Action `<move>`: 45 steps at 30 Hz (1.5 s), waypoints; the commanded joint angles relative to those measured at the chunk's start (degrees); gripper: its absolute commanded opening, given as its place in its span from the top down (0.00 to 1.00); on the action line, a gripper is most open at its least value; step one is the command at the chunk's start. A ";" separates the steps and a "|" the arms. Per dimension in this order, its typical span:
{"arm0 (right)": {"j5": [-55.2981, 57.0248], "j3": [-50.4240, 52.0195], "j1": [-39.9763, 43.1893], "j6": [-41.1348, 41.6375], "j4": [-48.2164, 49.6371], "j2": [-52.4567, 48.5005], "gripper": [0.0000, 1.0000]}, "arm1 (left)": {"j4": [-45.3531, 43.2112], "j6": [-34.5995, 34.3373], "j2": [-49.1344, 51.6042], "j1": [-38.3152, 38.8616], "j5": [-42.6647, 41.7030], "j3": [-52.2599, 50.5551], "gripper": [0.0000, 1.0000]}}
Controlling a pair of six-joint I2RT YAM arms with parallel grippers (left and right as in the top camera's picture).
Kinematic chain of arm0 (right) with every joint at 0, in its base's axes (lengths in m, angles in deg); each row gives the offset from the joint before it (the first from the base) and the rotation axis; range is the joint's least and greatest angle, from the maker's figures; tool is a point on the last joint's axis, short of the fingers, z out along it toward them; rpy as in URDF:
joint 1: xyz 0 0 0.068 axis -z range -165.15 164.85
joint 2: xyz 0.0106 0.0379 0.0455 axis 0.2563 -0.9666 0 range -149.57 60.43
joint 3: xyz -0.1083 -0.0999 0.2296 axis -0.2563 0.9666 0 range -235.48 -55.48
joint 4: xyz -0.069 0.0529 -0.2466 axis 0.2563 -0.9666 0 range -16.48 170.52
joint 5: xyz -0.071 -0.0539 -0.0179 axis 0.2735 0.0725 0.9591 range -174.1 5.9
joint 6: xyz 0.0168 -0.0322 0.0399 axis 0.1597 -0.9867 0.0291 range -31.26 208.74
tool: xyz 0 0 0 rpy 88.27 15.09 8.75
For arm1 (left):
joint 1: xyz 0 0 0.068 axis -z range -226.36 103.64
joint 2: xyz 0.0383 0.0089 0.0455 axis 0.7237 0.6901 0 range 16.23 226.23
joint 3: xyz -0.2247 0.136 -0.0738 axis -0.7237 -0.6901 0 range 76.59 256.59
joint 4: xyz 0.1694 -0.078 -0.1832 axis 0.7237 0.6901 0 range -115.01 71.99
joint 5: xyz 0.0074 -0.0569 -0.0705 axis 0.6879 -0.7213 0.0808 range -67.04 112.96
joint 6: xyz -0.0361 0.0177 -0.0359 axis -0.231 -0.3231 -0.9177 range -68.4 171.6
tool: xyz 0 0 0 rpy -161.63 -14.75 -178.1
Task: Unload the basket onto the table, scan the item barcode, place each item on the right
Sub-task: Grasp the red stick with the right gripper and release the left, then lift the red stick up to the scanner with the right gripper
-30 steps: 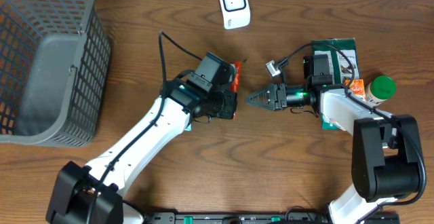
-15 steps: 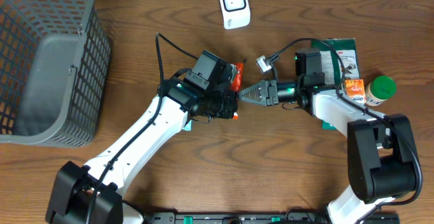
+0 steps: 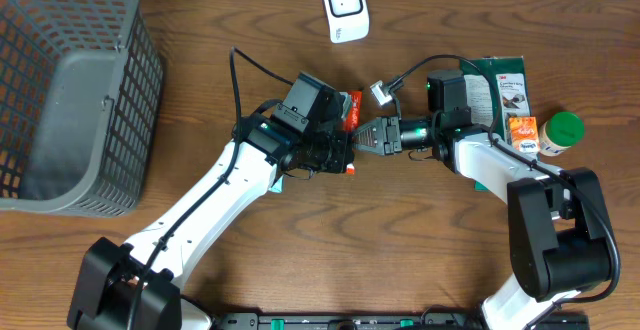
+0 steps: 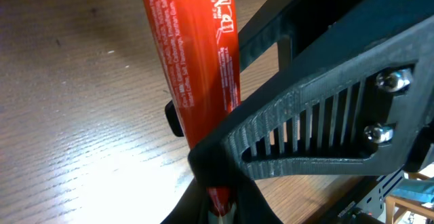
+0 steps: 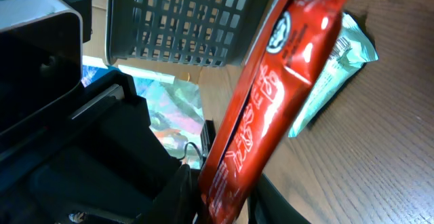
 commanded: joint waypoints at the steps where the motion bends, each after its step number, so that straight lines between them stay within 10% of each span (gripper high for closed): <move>1: 0.68 0.13 -0.63 0.87 0.11 -0.35 0.78 | -1.31 -0.48 -1.16 -0.09 -1.18 0.35 0.92; 18: 0.52 0.13 -0.87 2.54 0.17 -0.35 0.71 | -3.85 -0.50 -1.16 -0.09 5.14 0.33 0.92; 24: 0.52 0.13 -0.87 2.54 0.17 -0.35 0.96 | -3.85 -0.50 -1.16 -0.09 5.16 0.33 0.92; 31: 0.50 0.13 -0.87 1.77 0.44 -0.33 0.99 | -3.85 -0.46 -1.20 -0.11 8.26 0.35 0.54; 45: 7.45 -0.63 -1.29 -0.46 0.22 3.17 0.99 | 0.74 -0.48 -15.23 -13.86 8.74 0.35 0.48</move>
